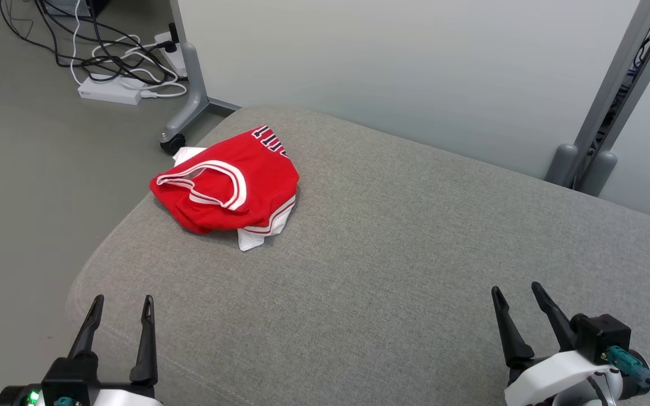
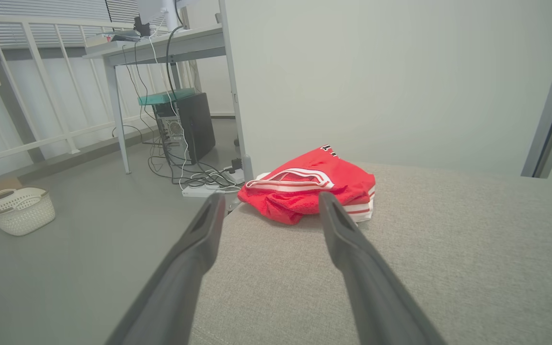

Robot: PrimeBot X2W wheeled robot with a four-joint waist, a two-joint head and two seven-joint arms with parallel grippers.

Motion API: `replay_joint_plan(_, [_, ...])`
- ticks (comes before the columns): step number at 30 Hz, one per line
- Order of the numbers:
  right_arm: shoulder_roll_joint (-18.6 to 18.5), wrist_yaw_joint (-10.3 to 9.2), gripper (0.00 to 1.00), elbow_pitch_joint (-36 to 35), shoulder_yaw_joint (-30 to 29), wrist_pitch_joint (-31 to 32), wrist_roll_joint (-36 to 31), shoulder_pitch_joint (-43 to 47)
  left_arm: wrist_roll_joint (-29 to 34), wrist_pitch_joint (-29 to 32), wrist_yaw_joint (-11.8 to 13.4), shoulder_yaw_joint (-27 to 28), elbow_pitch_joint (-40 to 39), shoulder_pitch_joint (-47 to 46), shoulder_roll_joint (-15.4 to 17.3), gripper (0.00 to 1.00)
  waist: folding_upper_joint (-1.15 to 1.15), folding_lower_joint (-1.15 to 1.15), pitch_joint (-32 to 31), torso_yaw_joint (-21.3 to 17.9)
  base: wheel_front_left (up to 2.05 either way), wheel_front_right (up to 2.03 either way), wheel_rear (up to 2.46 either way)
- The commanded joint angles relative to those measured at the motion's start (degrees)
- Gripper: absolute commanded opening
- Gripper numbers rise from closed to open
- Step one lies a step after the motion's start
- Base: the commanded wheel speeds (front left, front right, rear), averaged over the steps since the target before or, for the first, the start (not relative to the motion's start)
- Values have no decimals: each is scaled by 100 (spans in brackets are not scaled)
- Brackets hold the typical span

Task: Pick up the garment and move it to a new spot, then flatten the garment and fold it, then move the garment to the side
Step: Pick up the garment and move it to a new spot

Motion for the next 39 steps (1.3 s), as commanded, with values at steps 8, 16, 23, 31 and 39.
replay_joint_plan(8, [-74,0,100,64,54,-60,51,-101,-73,8,79,-34,-92,3,10,100,0,0,36,-22,0,0,0])
replay_joint_plan(16, [-105,0,100,67,122,-44,47,-167,-182,35,-115,-48,-157,-539,183,100,0,0,134,-218,0,0,0])
replay_joint_plan(23, [-119,0,100,34,236,15,-3,-307,-235,3,-314,-77,208,-1271,418,100,0,0,303,-533,0,0,0])
replay_joint_plan(31, [-166,0,100,-43,309,95,-82,-532,-358,-42,-470,-36,1085,-2178,667,100,0,0,614,-1059,0,0,0])
replay_joint_plan(39, [-223,0,100,-169,353,178,-154,-721,-615,-76,-622,30,2054,-3003,903,100,0,0,979,-1475,0,0,0])
